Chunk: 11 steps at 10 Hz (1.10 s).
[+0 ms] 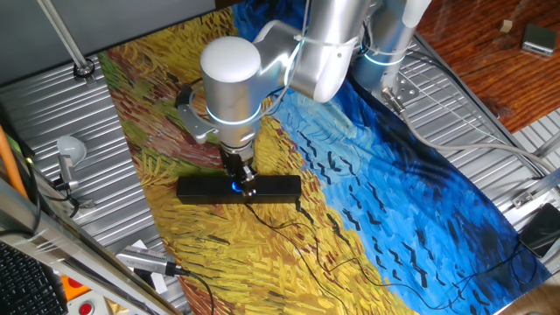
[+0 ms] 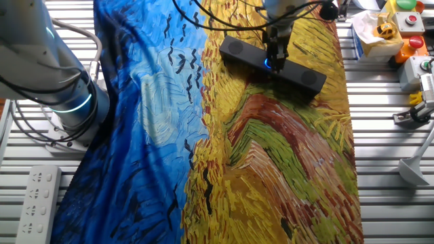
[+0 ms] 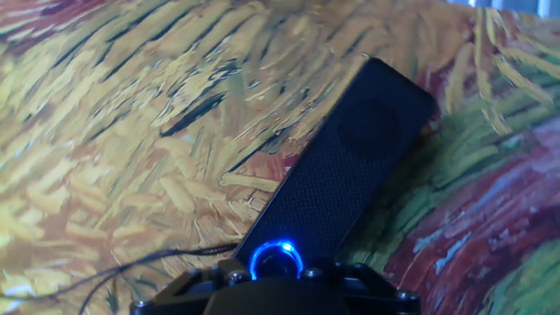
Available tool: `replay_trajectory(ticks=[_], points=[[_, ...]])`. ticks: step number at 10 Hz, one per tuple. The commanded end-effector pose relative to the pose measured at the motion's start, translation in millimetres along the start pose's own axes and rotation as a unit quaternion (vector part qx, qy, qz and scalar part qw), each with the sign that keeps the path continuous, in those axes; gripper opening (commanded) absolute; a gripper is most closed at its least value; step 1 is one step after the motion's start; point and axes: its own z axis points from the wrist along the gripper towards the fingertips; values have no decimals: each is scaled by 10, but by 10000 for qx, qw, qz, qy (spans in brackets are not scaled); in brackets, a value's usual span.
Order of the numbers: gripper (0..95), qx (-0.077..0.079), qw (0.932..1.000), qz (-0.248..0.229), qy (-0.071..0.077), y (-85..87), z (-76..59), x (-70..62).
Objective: Turn the knob to increase the volume of the speaker
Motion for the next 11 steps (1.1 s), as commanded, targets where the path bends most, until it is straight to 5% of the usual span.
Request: replay_trajectory(ticks=[1,5,6,10,11], points=[[760,187,9840,-1770,-58,8,-131,-14],[760,165,9747,-2225,-99,14,-389,-81],[570,109,9753,-2201,-120,4,-481,-137],[570,77,9709,-2391,-135,-26,-568,-247],[190,0,9746,-2231,-203,-26,-568,-247]])
